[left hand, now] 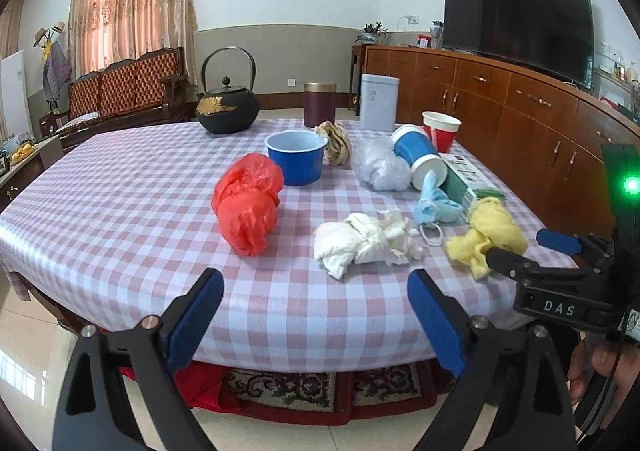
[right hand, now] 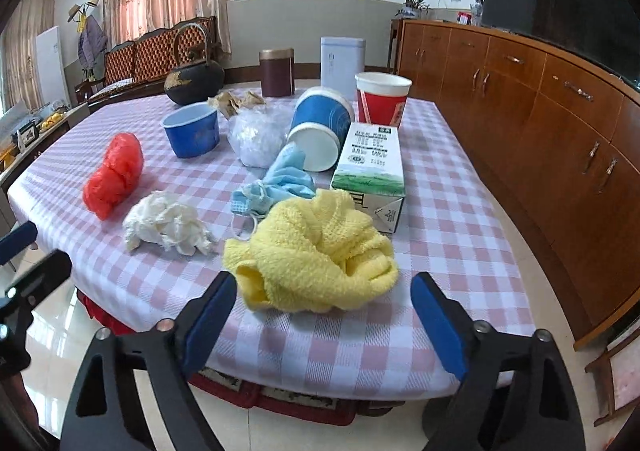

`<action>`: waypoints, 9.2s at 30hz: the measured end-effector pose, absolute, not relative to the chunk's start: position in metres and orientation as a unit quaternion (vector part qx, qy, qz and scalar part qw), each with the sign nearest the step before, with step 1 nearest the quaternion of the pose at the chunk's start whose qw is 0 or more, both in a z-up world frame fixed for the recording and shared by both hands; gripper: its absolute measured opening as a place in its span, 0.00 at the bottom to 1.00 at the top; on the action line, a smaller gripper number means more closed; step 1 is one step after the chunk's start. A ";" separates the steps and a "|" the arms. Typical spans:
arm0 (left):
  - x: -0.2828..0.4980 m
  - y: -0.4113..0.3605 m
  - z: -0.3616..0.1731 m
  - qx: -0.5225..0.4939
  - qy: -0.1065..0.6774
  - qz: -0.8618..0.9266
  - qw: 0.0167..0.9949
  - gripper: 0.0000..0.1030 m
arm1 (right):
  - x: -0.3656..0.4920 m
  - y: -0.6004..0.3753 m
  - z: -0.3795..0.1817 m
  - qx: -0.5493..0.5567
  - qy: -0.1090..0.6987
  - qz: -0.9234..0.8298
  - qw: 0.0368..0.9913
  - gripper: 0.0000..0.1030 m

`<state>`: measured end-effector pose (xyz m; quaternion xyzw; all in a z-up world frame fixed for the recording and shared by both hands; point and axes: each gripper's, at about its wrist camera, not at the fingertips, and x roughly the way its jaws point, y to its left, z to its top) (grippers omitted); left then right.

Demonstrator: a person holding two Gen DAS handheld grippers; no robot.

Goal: Collect trash
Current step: 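Grasp the white tissue with the left tool while the right tool grasps the yellow cloth, then carry both items over the black bucket and open both tools, then return both tools to the table toward the red bag and white carton, then grasp the red plastic bag with the left tool while the right tool grasps the white milk carton, then carry the red bag and white carton over the black bucket with both tools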

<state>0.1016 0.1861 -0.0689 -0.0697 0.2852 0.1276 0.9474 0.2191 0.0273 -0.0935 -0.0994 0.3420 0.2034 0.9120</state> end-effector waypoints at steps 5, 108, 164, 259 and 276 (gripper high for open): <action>0.111 0.197 -0.075 -0.078 0.291 0.132 0.944 0.91 | 0.229 0.032 -0.103 -0.100 0.349 0.211 0.908 0.74; 0.193 -0.181 -0.124 0.023 0.359 -0.257 0.897 0.39 | 0.170 -0.351 -0.157 -0.002 0.396 0.045 0.917 0.23; 0.099 0.011 -0.022 -0.031 0.271 -0.018 0.962 0.99 | 0.136 -0.200 -0.033 -0.025 0.269 0.116 0.956 1.00; 0.126 0.112 -0.005 -0.063 0.258 0.040 0.963 0.37 | 0.198 -0.127 -0.019 -0.031 0.312 0.095 0.945 0.55; 0.134 0.033 0.001 -0.036 0.254 -0.042 0.966 0.37 | 0.164 -0.204 -0.013 -0.017 0.309 0.039 0.950 0.55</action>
